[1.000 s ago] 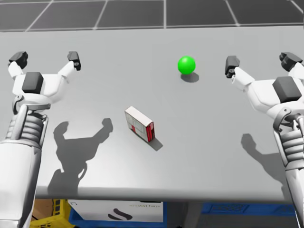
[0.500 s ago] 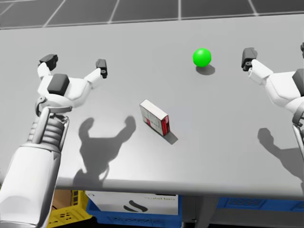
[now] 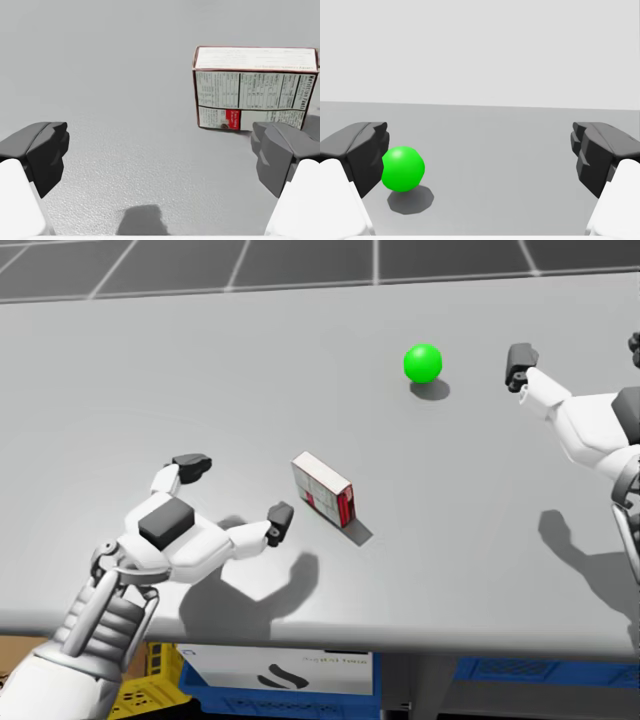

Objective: Watch the red light. When it turns green, pick up the object.

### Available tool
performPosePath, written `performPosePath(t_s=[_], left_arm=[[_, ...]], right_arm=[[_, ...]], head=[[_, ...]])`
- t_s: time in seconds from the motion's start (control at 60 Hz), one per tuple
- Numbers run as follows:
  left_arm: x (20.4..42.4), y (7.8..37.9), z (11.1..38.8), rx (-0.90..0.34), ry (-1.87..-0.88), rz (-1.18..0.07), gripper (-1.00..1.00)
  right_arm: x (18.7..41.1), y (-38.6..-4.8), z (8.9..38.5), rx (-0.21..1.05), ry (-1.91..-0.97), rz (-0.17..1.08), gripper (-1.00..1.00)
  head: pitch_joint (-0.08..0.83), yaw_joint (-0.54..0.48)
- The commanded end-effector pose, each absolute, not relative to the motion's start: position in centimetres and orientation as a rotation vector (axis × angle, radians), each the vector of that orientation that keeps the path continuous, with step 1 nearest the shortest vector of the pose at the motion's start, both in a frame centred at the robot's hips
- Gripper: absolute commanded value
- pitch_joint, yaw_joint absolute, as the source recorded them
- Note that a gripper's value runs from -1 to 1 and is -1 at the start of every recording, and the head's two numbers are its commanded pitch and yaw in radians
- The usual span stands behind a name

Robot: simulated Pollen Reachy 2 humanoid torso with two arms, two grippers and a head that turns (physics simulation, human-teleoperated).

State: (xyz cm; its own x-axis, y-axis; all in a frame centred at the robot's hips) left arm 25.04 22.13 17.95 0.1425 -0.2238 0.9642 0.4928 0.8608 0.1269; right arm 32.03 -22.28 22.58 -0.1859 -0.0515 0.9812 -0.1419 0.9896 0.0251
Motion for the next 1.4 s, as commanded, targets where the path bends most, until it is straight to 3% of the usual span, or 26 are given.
performPosePath(t_s=[0.017,0.15,0.867,1.2,1.25,1.267,1.283,1.4], left_arm=[[23.9,20.6,16.7,-0.397,-1.234,-0.581,-1.0],[24.4,19.1,16.2,-0.465,-1.205,-0.565,-1.0],[29.5,13.2,14.9,-0.478,-1.165,-0.424,-1.0],[29.9,11.4,14.7,-0.478,-1.169,-0.399,-1.0],[29.7,11.4,14.6,-0.484,-1.17,-0.398,-0.78],[29.7,11.4,14.5,-0.485,-1.17,-0.397,-0.35],[29.5,11.5,14.5,-0.504,-1.162,-0.399,0.91],[29.3,11.5,14.5,-0.522,-1.162,-0.41,1.0]], right_arm=[[32.0,-22.0,22.5,0.156,-1.756,0.068,-1.0],[32.0,-22.1,22.6,0.157,-1.758,0.066,-1.0],[31.9,-22.3,22.9,0.161,-1.765,0.06,-1.0],[31.8,-22.4,23.0,0.165,-1.768,0.056,-1.0],[31.8,-22.4,23.0,0.166,-1.768,0.056,-1.0],[31.8,-22.4,23.0,0.166,-1.768,0.056,-1.0],[31.8,-22.4,23.1,0.166,-1.769,0.056,-1.0],[31.8,-22.4,23.1,0.164,-1.768,0.057,-1.0]], head=[[0.69,0.12],[0.688,0.12],[0.692,0.12],[0.69,0.11],[0.689,0.11],[0.689,0.11],[0.688,0.11],[0.679,0.11]])
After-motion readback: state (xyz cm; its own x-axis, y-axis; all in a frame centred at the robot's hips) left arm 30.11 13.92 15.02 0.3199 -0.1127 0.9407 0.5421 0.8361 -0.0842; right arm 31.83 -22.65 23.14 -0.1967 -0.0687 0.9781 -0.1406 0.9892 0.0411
